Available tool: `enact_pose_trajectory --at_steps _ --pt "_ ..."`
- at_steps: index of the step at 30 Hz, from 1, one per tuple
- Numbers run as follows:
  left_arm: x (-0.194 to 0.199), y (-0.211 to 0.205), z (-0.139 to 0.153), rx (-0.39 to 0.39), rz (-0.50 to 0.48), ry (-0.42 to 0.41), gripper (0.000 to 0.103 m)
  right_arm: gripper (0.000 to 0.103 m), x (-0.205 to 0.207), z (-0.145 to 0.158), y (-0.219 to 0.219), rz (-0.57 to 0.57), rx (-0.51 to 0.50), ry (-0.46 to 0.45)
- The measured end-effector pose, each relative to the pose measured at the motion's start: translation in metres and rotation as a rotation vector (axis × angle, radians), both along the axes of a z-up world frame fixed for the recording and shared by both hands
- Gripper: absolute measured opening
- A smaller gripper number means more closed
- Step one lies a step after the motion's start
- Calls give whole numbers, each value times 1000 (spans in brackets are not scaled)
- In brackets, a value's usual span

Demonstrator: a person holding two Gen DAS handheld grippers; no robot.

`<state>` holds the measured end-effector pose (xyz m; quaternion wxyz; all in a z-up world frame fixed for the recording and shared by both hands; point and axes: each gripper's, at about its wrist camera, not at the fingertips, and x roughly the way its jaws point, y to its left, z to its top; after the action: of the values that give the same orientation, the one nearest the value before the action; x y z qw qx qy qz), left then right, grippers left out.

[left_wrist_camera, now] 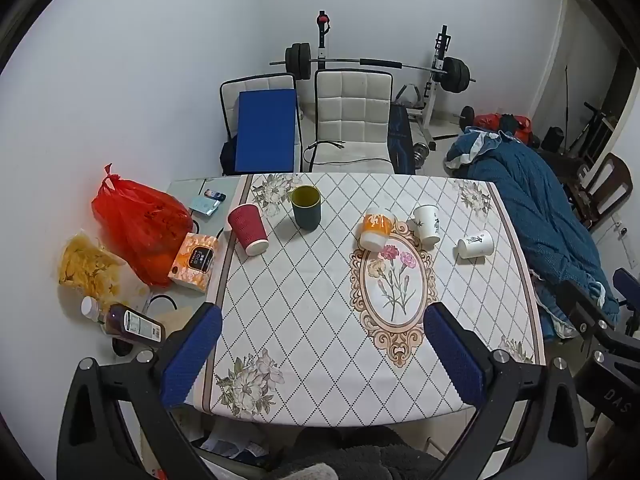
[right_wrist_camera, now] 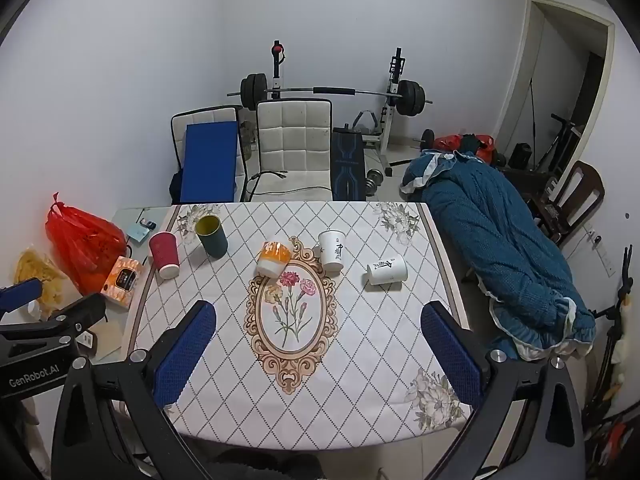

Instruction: Flip cup upside down

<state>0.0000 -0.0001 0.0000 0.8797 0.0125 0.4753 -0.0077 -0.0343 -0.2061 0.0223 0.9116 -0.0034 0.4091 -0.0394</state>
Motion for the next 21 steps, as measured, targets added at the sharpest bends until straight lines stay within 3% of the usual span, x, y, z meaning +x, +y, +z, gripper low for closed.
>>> enact_pose_trajectory --at_steps 21 --pt "-4 1 10 -3 9 -20 103 103 -1 2 0 1 5 -1"
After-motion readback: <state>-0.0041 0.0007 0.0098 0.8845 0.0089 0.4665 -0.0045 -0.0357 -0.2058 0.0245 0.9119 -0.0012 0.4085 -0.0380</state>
